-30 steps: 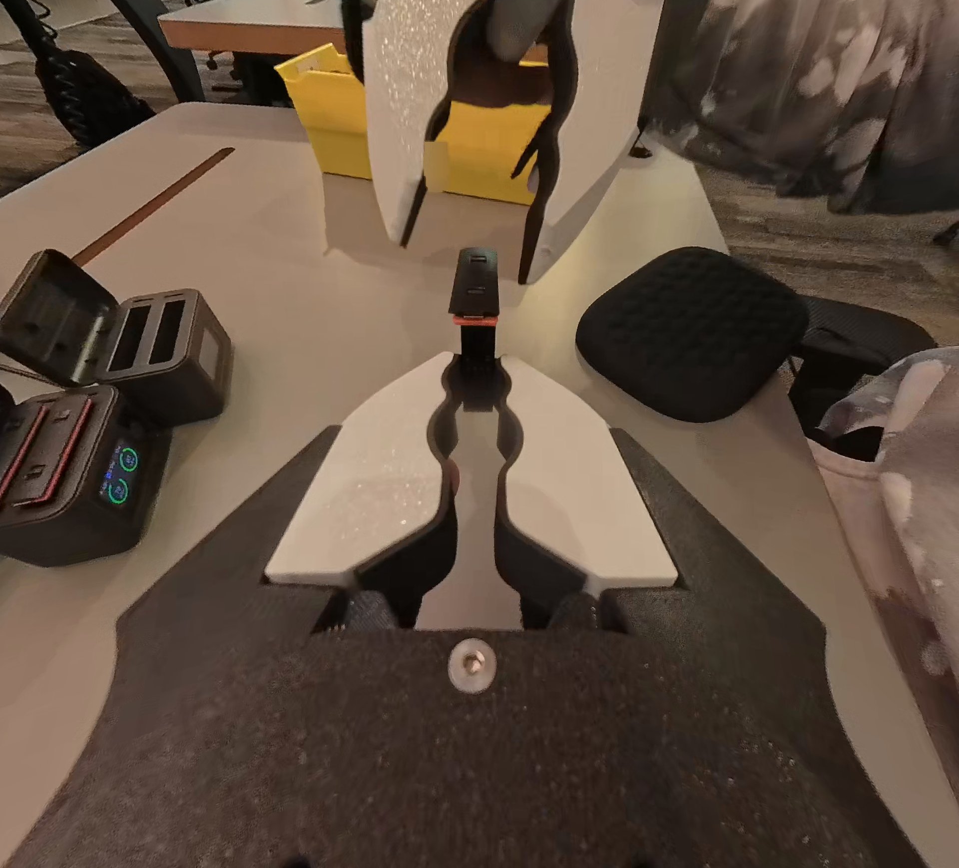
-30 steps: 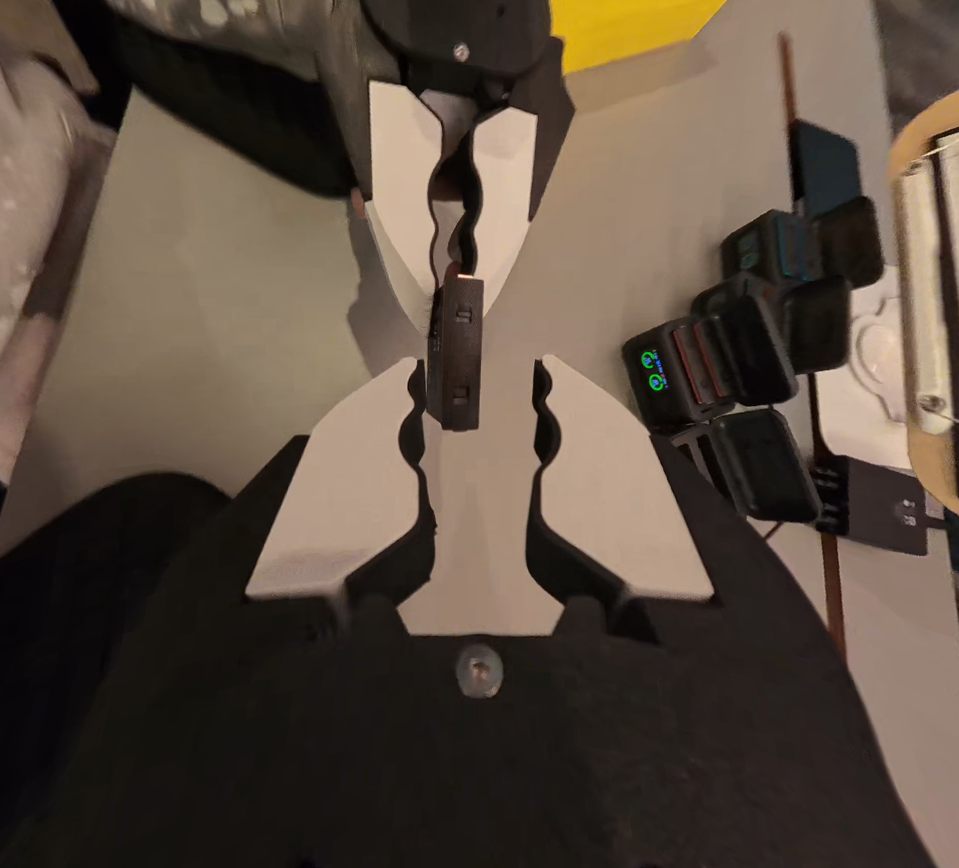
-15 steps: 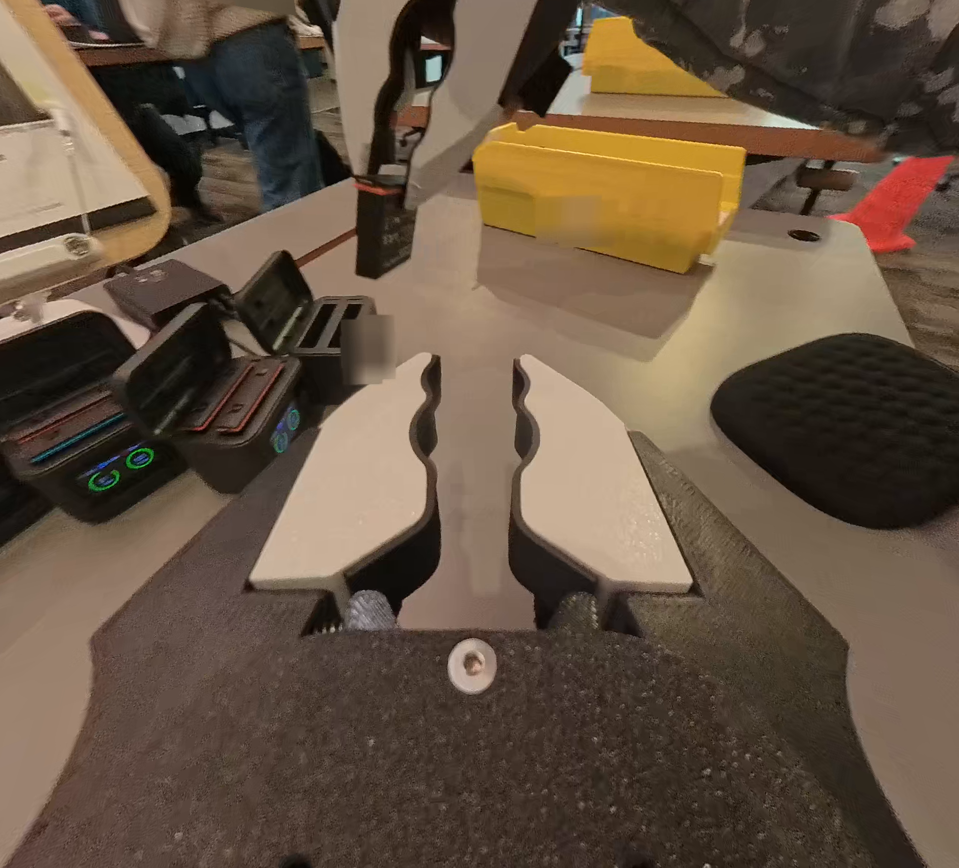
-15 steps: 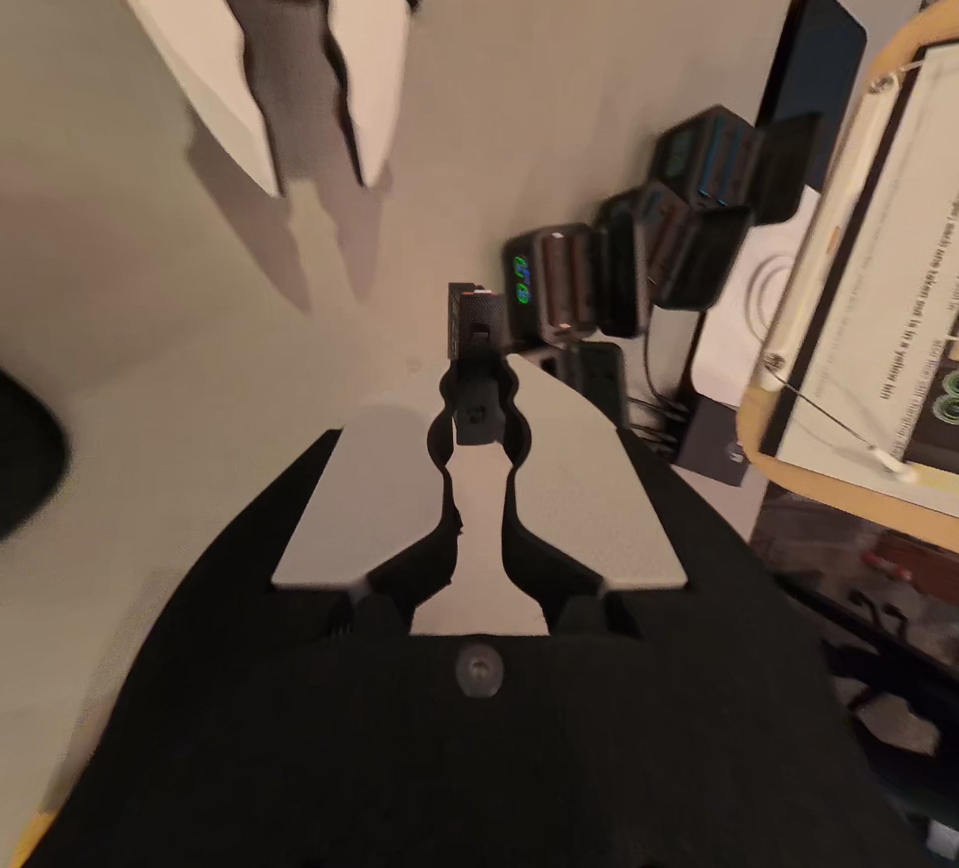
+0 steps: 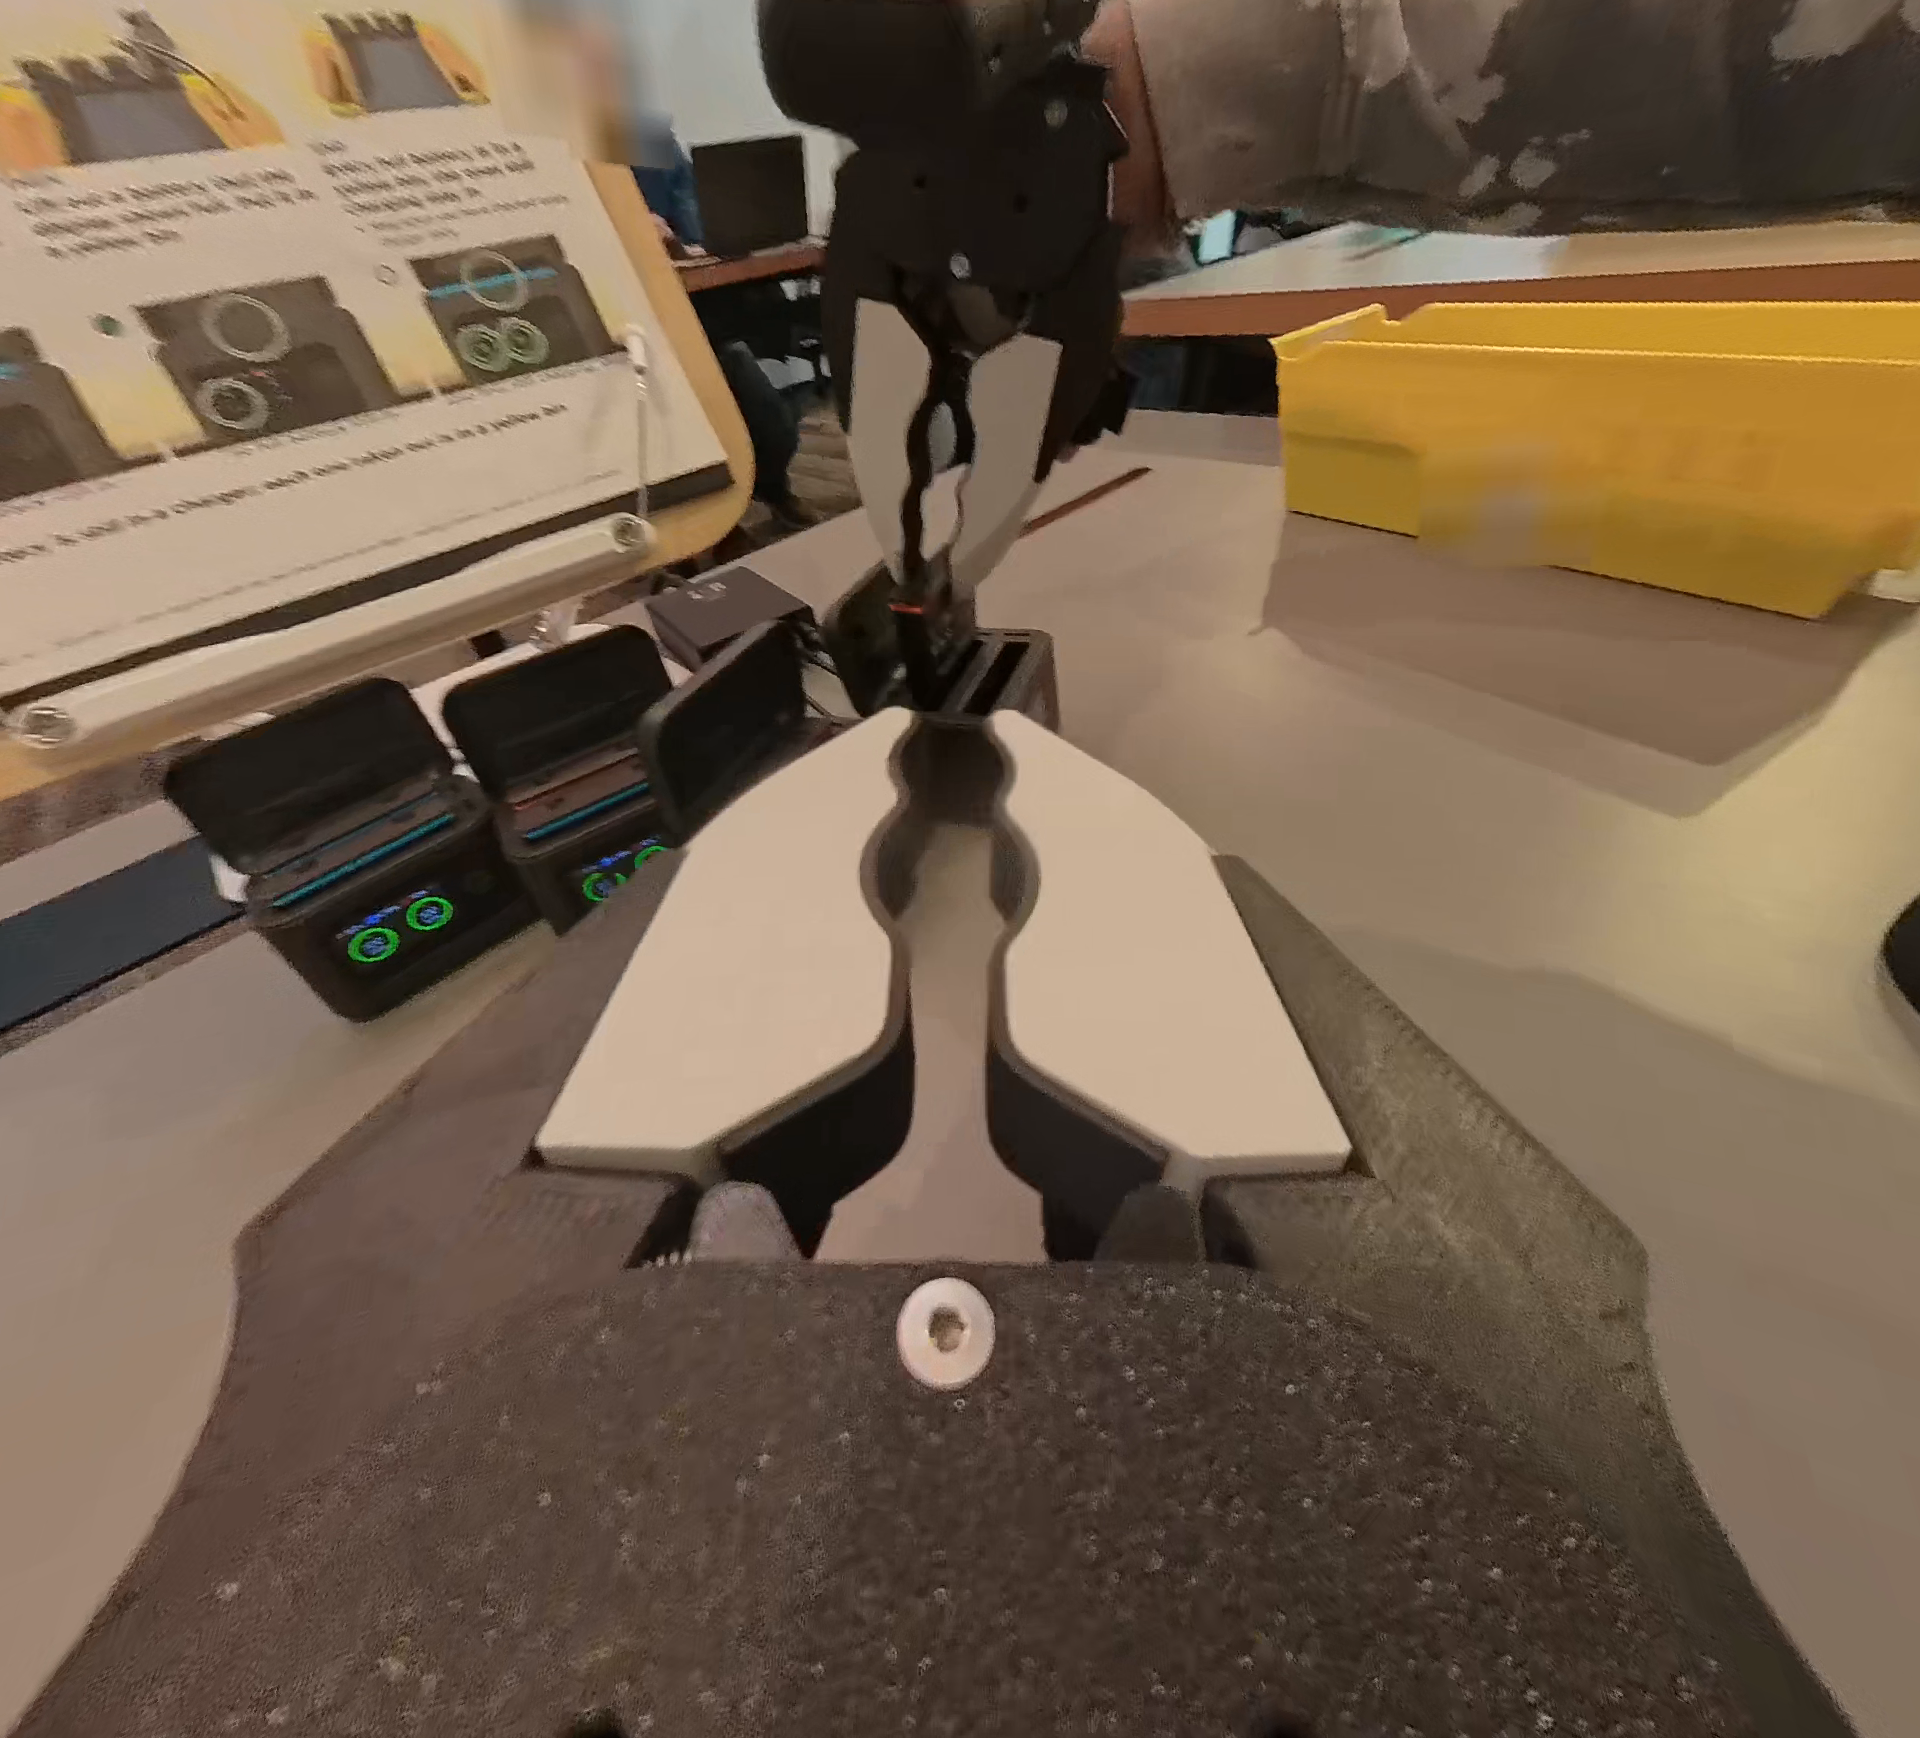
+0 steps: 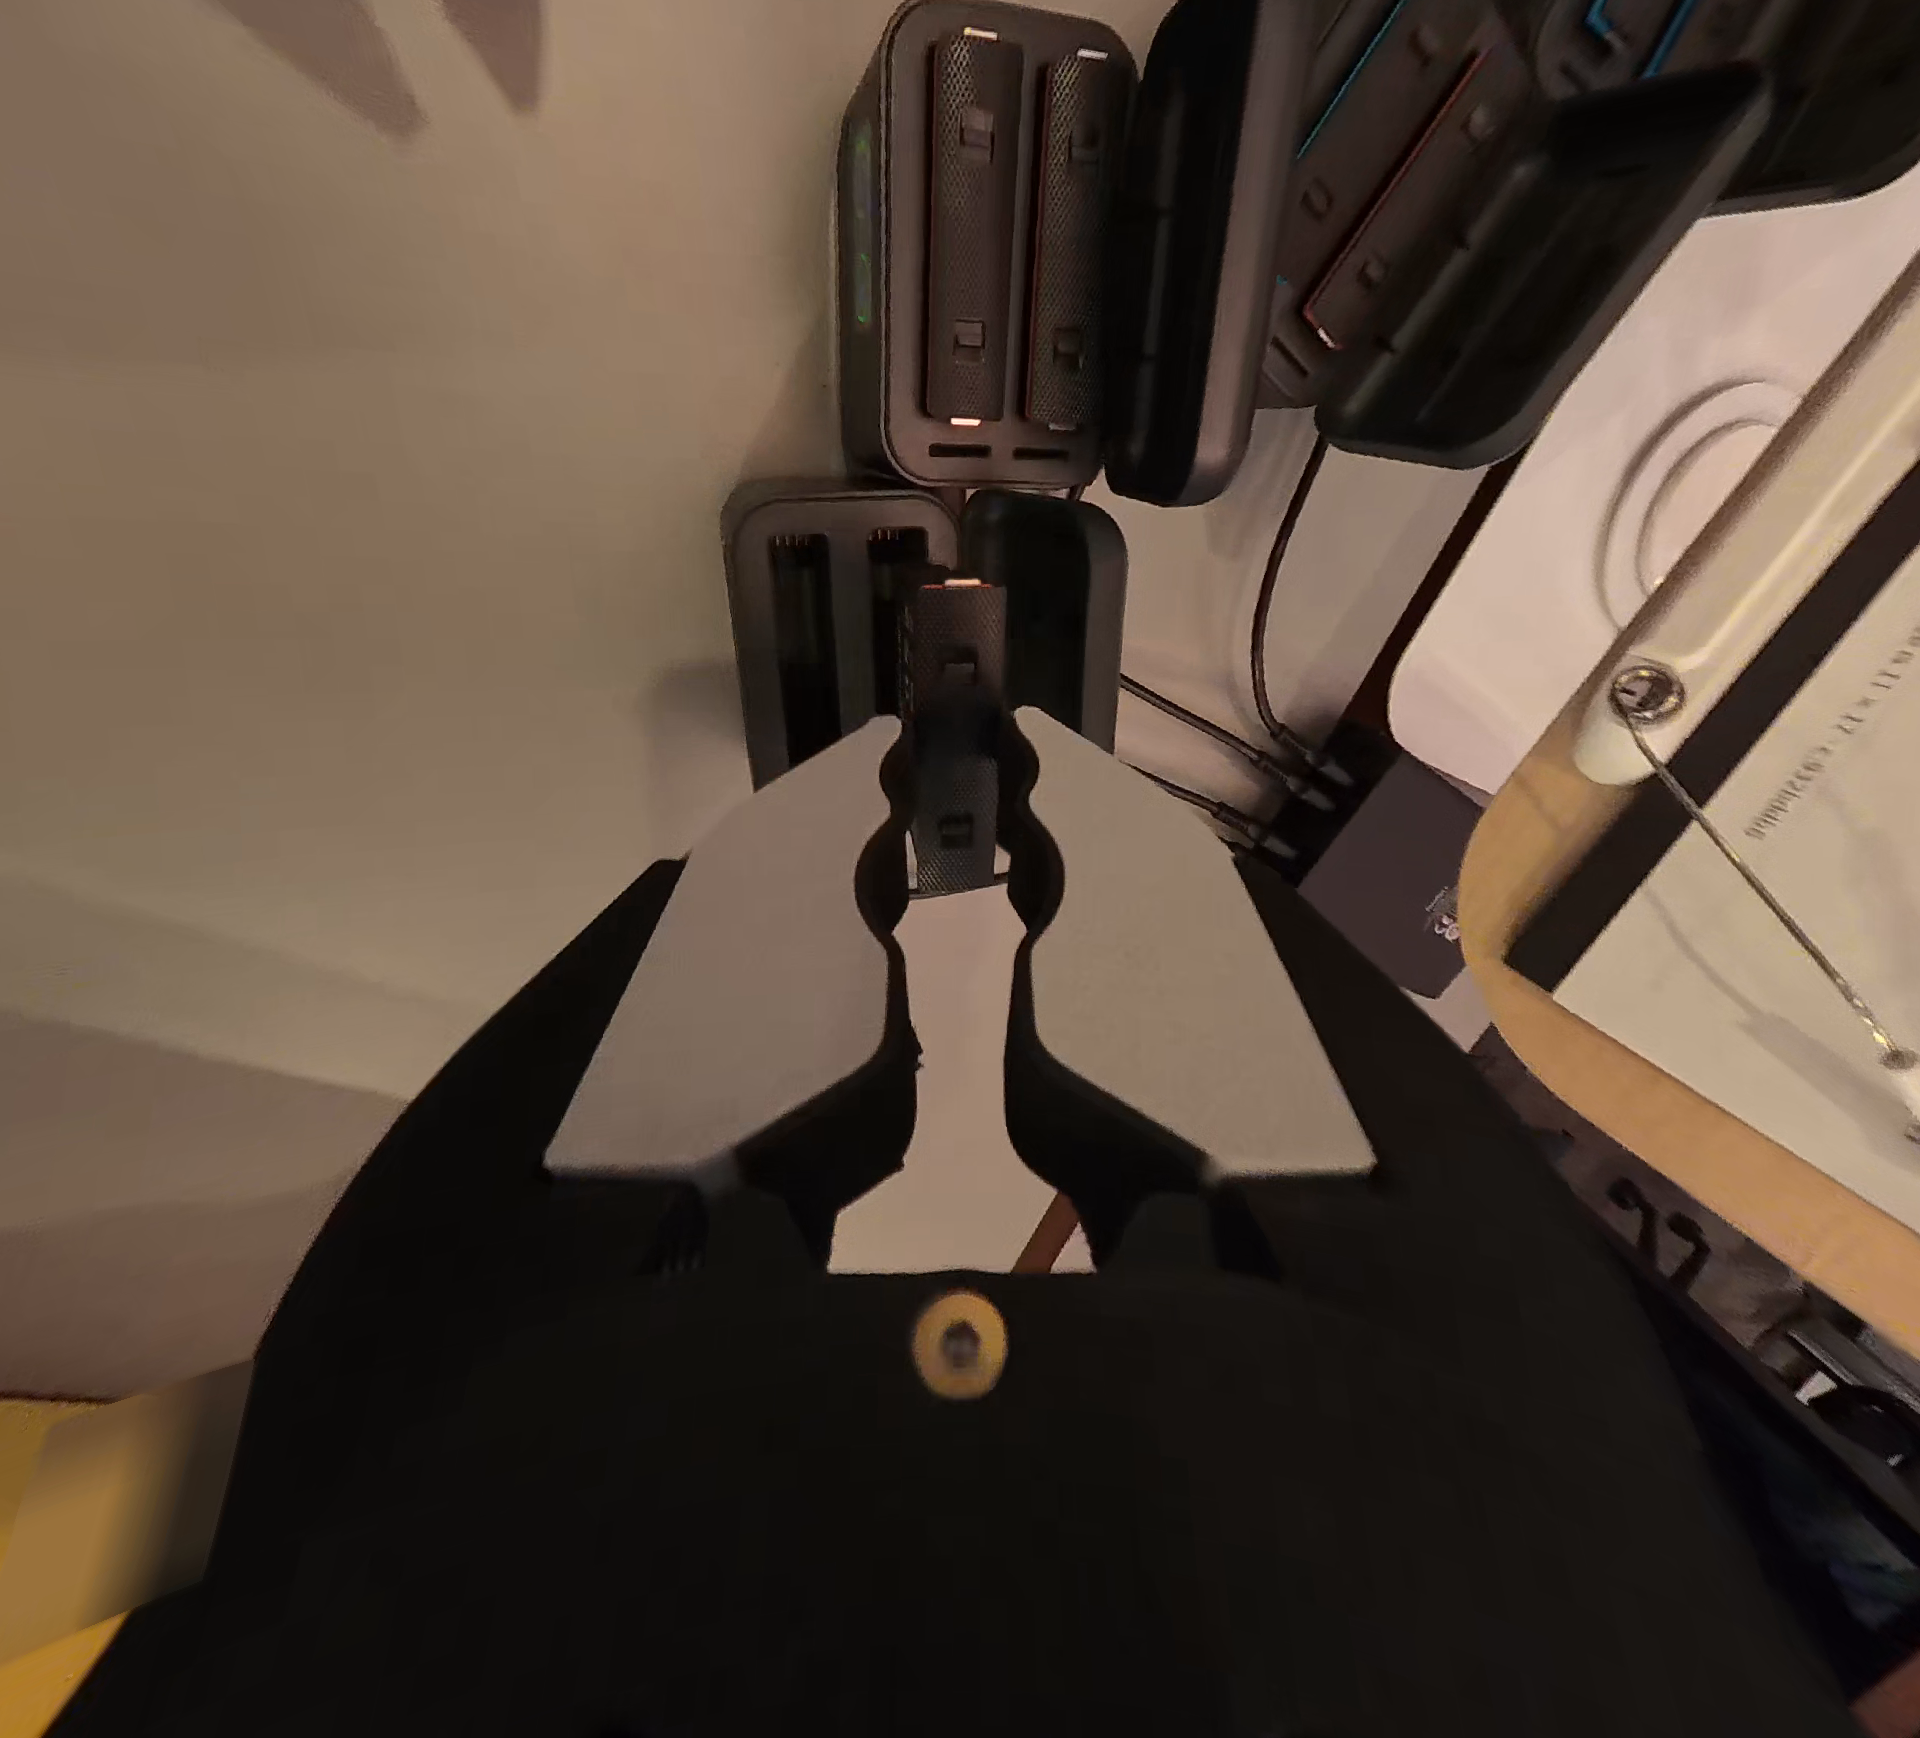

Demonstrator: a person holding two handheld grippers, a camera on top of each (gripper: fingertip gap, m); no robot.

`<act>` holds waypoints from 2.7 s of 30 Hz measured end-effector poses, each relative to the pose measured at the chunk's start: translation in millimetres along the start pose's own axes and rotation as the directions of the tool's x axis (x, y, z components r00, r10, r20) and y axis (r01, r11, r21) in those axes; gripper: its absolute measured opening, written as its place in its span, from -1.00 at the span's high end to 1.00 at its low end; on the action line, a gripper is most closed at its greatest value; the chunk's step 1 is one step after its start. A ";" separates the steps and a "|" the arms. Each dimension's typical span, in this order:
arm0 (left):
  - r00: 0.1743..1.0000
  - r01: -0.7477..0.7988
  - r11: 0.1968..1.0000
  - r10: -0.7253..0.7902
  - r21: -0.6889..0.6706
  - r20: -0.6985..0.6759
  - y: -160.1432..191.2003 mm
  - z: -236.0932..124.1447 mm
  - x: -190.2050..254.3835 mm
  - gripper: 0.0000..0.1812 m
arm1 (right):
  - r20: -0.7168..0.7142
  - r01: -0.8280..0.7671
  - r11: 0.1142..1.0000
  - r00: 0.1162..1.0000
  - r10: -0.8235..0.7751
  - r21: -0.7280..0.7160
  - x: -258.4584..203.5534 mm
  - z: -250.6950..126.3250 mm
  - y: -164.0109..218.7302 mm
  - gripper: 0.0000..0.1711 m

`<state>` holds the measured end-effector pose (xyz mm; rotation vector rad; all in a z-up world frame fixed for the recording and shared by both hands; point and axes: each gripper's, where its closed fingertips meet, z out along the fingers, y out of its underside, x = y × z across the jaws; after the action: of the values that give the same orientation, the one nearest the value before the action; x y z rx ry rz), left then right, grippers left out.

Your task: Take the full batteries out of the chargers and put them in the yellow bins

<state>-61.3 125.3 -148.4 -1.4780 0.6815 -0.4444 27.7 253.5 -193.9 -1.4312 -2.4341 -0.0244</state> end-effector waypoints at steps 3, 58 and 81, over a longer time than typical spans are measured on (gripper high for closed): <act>0.996 -0.025 1.000 0.024 0.015 0.083 -4.0 -3.9 -12.8 1.00 | 0.038 0.012 1.000 0.999 -0.012 0.005 -1.5 3.0 -2.1 0.83; 0.987 0.064 0.971 -0.027 -0.230 0.159 33.8 -1.8 -26.5 1.00 | -0.229 -0.463 0.403 0.387 0.893 0.790 -38.9 -102.5 -35.1 1.00; 0.977 -0.071 0.938 0.134 -0.339 0.166 -30.4 -83.8 -88.7 1.00 | -0.095 -0.512 0.100 0.036 0.995 0.853 -145.1 -34.3 4.1 1.00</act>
<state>-178.1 118.5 -102.4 -1.7657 0.7024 -0.1074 105.2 126.4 -202.2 -1.7866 -0.4588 0.4156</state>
